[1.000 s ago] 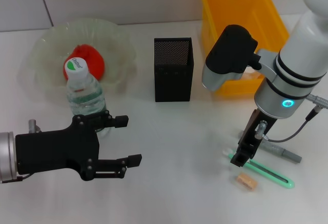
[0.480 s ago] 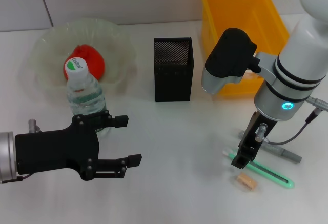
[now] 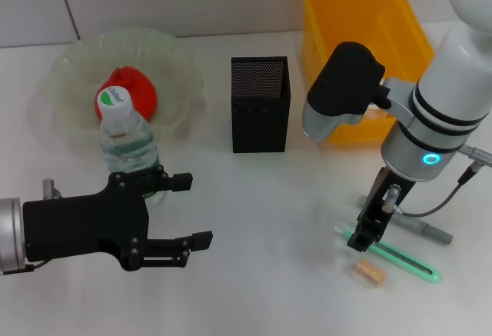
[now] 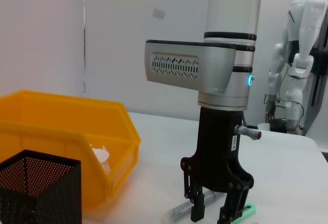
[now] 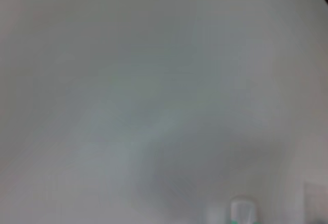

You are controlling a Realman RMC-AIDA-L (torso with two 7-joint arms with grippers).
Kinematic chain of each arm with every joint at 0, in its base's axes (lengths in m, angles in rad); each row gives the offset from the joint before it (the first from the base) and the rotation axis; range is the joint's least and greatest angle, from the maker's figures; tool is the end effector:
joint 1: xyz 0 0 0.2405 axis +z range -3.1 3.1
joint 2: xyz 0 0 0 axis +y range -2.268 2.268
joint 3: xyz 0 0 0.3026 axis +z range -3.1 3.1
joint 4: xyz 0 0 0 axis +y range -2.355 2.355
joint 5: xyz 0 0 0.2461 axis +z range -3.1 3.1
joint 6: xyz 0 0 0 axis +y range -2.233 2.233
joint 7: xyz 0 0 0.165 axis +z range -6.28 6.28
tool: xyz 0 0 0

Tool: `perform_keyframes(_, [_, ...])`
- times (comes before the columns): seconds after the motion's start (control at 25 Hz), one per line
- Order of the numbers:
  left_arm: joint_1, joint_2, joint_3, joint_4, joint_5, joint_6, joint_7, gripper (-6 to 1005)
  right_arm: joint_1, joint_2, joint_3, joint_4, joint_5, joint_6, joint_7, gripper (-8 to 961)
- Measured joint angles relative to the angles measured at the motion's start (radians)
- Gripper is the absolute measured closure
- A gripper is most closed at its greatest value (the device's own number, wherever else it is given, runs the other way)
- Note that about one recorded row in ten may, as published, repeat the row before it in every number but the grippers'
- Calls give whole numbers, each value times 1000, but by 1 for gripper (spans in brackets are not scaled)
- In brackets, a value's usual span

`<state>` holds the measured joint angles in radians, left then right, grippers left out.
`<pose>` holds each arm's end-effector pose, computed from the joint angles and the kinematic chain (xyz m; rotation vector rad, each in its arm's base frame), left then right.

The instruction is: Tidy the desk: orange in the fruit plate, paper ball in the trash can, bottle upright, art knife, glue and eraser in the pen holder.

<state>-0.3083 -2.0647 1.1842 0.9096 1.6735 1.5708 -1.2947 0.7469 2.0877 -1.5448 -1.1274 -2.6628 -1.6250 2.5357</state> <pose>-0.2841 0.3341 -0.0537 -2.8882 -0.2516 -0.7280 0.2119 0.4052 -0.0871 -2.7015 0.8014 -0.9186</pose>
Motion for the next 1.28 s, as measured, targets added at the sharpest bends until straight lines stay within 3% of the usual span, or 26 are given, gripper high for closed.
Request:
perform_keyframes(0.88, [0,0,0,0,0,0,0,138,0,0,0,9,0,1,4,519])
perform_keyframes(1.04, [0,0,0,0,0,0,0,137,0,0,0,9,0,1,10,684])
perform_keyframes(1.28, [-1,0,0,0,0,0,0,138,0,0,0,11,0,1,12,774])
